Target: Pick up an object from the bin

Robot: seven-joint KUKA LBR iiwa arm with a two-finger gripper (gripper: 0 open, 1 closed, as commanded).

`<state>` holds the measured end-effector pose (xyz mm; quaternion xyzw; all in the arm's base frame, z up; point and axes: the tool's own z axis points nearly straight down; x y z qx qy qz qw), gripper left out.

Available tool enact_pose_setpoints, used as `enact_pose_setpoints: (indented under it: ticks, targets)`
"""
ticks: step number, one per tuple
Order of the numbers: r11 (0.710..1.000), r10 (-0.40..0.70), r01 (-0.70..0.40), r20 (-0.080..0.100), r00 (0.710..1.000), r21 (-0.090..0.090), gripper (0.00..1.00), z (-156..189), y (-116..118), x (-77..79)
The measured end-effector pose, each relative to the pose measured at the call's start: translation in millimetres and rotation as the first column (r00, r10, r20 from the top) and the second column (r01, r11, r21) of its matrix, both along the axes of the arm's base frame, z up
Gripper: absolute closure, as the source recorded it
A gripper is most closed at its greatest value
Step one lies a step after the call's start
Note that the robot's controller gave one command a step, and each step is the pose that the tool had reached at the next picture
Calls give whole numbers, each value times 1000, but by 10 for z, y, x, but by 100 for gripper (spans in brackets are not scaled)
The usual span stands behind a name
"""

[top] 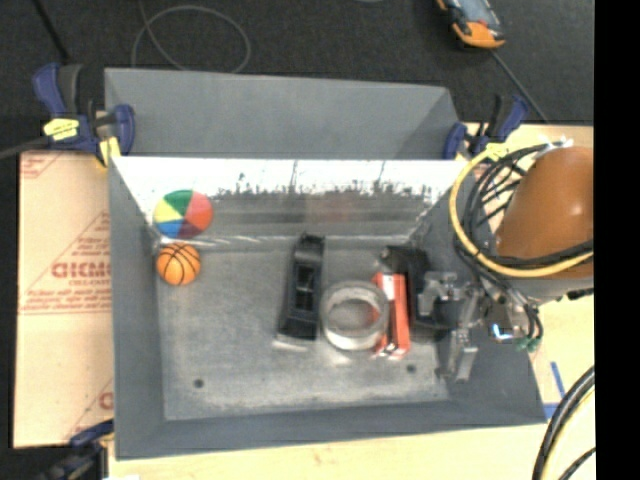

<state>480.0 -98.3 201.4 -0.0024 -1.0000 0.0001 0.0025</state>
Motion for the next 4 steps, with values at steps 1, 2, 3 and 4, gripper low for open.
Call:
enact_pose_setpoints:
  ticks: [1, 2, 3, 4]
  targets:
    - [1000, 3, -3, 8, 1000, -1, 0, 44, 4, 16]
    - [1000, 16, -16, 13, 1000, -2, 0, -373, 211, 79]
    - [999, -42, 42, 7, 999, 0, 0, -687, 605, 22]
    - [972, -234, 234, 17, 972, 6, 100, -1281, 518, 476]
